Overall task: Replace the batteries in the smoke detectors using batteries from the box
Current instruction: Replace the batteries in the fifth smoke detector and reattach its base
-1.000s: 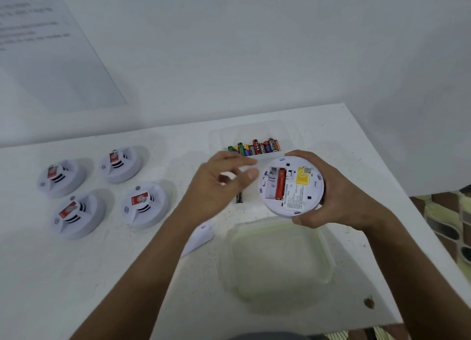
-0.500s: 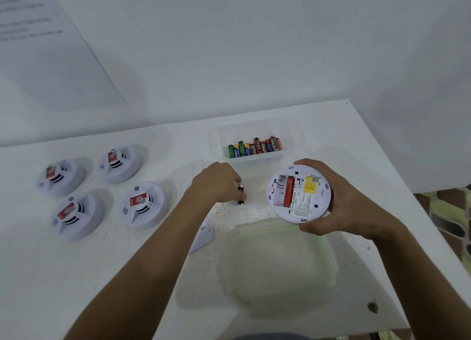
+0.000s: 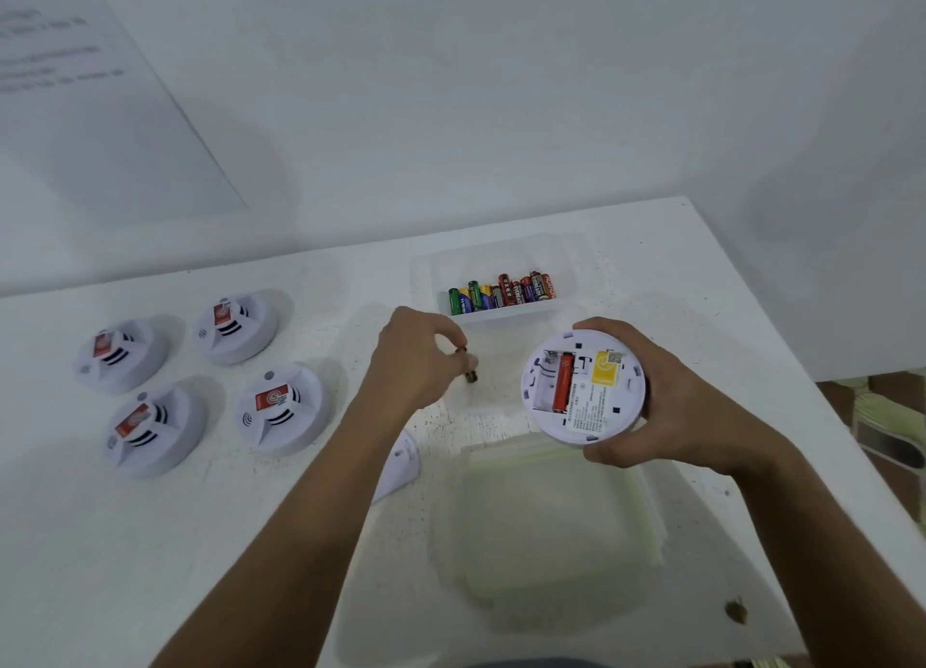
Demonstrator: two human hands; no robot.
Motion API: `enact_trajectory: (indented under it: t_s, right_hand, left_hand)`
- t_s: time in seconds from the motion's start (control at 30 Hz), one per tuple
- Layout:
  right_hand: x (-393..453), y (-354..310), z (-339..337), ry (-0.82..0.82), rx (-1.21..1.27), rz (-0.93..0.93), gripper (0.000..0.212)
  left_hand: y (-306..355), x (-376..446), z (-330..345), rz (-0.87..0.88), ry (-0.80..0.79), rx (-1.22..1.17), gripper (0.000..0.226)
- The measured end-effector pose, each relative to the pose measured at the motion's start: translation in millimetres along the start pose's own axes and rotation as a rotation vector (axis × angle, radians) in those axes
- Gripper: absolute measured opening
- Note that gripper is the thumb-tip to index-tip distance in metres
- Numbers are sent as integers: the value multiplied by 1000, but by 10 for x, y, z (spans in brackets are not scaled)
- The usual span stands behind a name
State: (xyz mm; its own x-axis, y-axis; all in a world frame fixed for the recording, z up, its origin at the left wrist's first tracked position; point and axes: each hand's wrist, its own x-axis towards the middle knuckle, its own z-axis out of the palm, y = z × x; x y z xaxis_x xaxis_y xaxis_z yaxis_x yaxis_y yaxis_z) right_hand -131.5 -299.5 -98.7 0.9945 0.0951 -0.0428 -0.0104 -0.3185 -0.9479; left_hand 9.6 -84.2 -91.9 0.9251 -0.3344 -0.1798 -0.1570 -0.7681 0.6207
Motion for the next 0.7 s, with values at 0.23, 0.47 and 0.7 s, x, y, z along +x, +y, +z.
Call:
enact_trajectory:
  t_s: [0.23,0.47,0.7]
  right_hand:
    - [60,-128,91,-16,-22,-39,94]
    - [158,-285,333,-73,-7,-86,93]
    - [201,-365,532,-105,60,-118,92]
  left_hand:
    - [192,-607,-249,159,186,-306,14]
    - [65,-1008,-107,325,307,-354,12]
    - [-307,-1269,-44,502,449,-221,10]
